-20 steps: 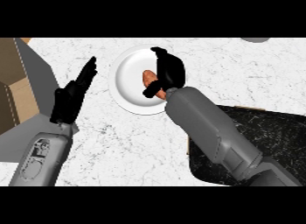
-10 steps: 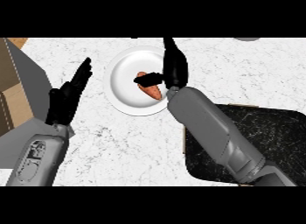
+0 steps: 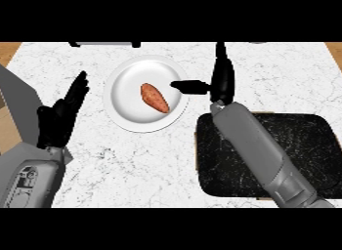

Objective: Pick the sweet potato from the tray and place it in the plate

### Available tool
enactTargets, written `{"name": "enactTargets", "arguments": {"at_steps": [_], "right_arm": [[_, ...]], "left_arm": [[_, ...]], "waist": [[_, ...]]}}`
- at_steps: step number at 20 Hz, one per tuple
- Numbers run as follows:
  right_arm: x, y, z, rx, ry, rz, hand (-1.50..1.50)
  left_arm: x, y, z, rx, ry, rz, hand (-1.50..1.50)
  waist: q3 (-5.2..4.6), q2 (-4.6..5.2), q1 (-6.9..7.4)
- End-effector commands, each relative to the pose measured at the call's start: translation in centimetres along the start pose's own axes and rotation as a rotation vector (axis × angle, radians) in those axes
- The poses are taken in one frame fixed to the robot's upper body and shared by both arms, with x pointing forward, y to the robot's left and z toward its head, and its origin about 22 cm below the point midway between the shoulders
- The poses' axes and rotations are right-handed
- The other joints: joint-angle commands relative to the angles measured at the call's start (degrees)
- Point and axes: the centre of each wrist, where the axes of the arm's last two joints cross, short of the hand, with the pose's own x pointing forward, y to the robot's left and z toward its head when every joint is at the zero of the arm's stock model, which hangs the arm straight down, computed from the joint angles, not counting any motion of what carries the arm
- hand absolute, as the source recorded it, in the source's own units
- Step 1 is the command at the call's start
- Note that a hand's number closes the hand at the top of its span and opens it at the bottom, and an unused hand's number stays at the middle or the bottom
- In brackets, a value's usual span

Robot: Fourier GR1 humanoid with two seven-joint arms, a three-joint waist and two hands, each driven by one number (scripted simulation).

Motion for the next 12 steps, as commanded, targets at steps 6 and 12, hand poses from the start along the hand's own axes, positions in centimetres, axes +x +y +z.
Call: {"name": "enactTargets", "arguments": {"at_steps": [6, 12], "right_arm": [[-5.5, -7.6, 1.3, 0.047, -0.012, -0.001, -1.50], [-8.3, -12.0, 0.8, 0.026, -0.015, -0.008, -1.50]], "left_arm": [[0.6, 1.3, 1.7, 0.020, 0.017, -0.013, 0.00], [0.4, -0.5, 1.1, 0.010, 0.009, -0.018, 0.00]], "waist": [[-0.03, -0.27, -0.81], [-0.02, -0.13, -0.76]]}}
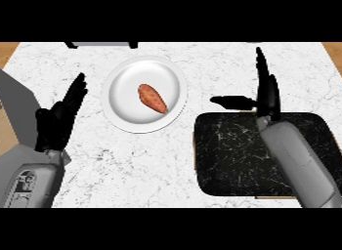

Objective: Pick the sweet potato from the tray and place it in the plate

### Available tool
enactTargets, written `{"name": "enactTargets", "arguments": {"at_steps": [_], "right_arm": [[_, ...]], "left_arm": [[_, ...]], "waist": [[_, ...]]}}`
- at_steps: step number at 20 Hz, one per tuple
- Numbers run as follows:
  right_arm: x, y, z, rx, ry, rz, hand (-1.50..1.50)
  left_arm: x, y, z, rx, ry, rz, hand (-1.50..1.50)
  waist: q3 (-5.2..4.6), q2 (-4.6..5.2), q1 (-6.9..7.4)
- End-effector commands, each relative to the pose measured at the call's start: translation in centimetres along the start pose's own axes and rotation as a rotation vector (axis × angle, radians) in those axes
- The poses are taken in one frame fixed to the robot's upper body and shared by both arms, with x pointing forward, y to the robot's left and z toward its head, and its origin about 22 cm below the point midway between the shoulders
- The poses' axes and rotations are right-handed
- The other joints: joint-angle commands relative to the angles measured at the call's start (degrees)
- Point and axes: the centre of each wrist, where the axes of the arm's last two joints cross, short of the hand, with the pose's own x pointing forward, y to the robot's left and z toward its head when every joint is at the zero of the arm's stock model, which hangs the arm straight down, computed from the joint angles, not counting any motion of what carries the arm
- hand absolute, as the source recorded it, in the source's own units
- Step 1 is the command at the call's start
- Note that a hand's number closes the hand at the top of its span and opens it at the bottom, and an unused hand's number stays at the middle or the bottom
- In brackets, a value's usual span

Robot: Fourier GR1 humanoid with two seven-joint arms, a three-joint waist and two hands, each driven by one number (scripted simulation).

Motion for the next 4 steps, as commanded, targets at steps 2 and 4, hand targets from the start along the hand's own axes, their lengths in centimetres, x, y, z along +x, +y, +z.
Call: {"name": "enactTargets", "arguments": {"at_steps": [2, 4], "right_arm": [[-0.5, -2.6, -1.4, 0.007, 0.013, -0.022, -1.50], [-1.6, -4.6, -1.9, 0.010, 0.013, 0.000, -1.50]], "left_arm": [[-1.5, 0.1, 0.3, 0.006, -0.004, -0.002, 0.00], [-1.1, 1.4, 0.4, 0.011, 0.002, 0.004, 0.00]], "waist": [[0.00, 0.08, 0.19], [0.00, 0.10, 0.28]]}}
